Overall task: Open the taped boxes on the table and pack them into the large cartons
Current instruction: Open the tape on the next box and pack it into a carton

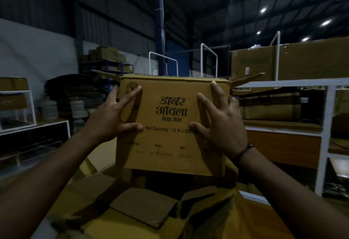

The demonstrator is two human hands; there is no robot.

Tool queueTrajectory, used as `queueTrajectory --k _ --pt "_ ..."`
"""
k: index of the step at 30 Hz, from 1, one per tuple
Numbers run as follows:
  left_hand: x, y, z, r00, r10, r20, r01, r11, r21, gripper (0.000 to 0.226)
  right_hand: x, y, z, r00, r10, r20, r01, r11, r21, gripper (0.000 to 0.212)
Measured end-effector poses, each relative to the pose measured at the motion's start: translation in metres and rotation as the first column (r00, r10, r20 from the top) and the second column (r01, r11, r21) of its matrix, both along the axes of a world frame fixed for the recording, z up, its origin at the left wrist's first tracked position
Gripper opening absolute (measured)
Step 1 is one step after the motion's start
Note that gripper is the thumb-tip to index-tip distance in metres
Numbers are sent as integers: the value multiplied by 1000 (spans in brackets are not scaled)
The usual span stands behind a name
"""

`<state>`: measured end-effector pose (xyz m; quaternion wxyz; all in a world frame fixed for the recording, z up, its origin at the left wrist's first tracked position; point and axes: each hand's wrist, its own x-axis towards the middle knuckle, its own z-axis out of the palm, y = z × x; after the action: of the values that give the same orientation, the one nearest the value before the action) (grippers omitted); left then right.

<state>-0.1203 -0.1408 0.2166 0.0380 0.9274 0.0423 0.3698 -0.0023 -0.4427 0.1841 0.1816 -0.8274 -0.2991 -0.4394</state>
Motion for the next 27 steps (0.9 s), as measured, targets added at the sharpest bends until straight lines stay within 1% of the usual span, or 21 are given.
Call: queueTrajectory --k 5,7,11,14,17,19,23,27 --pt "11 34 -17 996 3 -86 -7 999 -47 119 4 31 -11 994 1 -108 -10 997 -77 92" --pt "16 46 -24 992 1 -124 -8 998 -57 119 5 41 -12 988 -7 -157 -14 991 -131 93" --pt "25 69 -33 982 18 -185 -30 998 -61 120 7 60 -14 979 -30 -200 -23 967 -255 97" --pt "29 87 -37 977 10 -214 -21 999 -47 118 10 74 -19 968 -35 -249 -45 951 -306 102" --pt "37 104 -42 969 2 -247 -5 1000 -11 116 9 88 -29 943 -61 -327 -52 943 -328 106" --pt "44 118 -48 963 -5 -269 6 1000 4 117 5 100 -39 933 -86 -351 -42 939 -341 108" --pt "57 146 -69 957 -97 -273 98 995 -8 120 -7 118 -59 916 -154 -369 14 934 -356 113" --pt "72 166 -82 959 -194 -206 193 981 -22 125 -20 137 -72 931 -250 -267 156 932 -328 119"
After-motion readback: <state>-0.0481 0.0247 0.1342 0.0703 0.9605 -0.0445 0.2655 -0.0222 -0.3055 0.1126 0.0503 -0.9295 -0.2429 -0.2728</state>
